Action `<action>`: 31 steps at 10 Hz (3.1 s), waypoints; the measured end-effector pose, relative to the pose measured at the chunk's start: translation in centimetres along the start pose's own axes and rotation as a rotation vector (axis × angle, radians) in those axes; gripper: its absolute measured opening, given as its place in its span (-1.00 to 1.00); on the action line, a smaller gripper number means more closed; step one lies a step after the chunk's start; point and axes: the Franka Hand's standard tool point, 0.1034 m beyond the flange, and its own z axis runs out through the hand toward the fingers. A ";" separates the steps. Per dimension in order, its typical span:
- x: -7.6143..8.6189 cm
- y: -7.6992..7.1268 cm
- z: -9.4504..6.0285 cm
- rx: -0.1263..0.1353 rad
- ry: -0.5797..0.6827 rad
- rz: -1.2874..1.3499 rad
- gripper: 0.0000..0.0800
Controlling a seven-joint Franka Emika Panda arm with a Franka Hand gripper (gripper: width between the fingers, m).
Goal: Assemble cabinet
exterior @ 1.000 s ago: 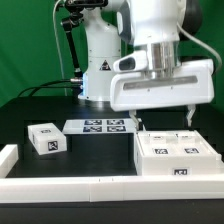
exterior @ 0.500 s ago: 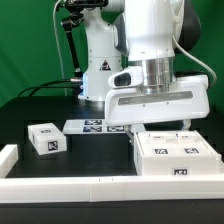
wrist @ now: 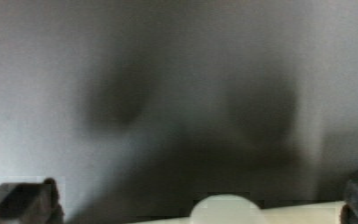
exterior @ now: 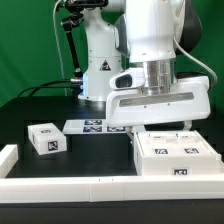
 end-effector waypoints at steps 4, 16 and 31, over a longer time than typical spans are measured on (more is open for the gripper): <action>0.0 -1.0 0.9 -0.006 0.007 -0.019 0.99; 0.2 -0.4 1.4 -0.015 0.039 -0.105 -0.39; 2.1 -0.2 -4.9 -0.025 -0.044 -0.148 -1.00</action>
Offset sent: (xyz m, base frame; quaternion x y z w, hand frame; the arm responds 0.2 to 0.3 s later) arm 0.0189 -0.0105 -0.0142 -0.0805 0.0569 -0.0128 0.9950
